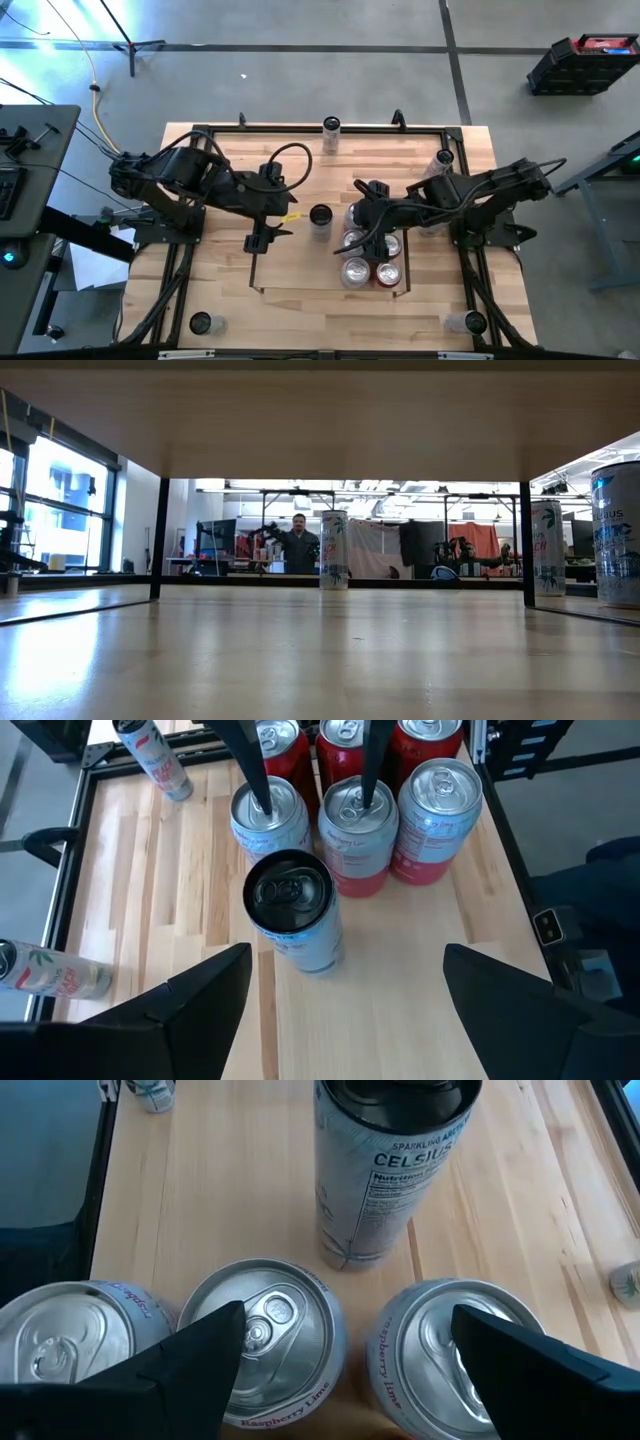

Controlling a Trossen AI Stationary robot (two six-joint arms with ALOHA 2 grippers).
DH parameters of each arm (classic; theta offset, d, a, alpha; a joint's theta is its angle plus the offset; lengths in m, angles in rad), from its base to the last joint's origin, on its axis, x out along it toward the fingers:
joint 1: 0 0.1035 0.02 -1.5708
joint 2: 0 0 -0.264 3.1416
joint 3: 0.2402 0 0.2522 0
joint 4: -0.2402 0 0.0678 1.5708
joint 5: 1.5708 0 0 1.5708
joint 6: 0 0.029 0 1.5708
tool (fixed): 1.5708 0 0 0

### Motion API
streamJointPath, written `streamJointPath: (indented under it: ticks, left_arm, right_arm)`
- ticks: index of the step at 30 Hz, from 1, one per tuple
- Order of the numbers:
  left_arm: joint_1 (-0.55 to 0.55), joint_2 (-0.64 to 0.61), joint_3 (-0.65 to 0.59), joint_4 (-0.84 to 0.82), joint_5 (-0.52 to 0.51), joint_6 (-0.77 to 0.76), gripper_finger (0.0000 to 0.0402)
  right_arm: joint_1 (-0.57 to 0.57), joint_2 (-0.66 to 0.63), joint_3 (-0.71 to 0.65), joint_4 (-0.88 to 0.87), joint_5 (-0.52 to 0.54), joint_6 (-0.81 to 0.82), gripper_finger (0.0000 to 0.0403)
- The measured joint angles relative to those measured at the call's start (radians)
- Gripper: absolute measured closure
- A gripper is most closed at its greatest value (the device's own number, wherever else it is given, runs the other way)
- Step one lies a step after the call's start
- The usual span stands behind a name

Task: Place canned beverage on shelf
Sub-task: Adjust the pink-white and red-black soda cans on the shelf

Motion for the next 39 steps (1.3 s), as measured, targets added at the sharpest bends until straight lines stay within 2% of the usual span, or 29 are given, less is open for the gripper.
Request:
streamJointPath:
  ticks: [8, 14, 23, 39]
  left_arm:
    - [0.000, 0.000, 0.000, 0.000, 0.000, 0.000, 0.0080]
    - [0.000, 0.000, 0.000, 0.000, 0.000, -0.010, 0.0080]
    - [0.000, 0.000, 0.000, 0.000, 0.000, -0.010, 0.0080]
    - [-0.011, 0.001, -0.001, -0.002, 0.004, -0.018, 0.0080]
  right_arm:
    - [0.002, -0.017, -0.003, -0.007, 0.006, -0.008, 0.0061]
    - [0.002, -0.063, -0.004, -0.024, 0.125, -0.015, 0.0061]
    - [0.001, -0.064, -0.004, -0.067, 0.235, -0.010, 0.0061]
    - [-0.060, -0.047, -0.003, -0.097, 0.216, -0.010, 0.0061]
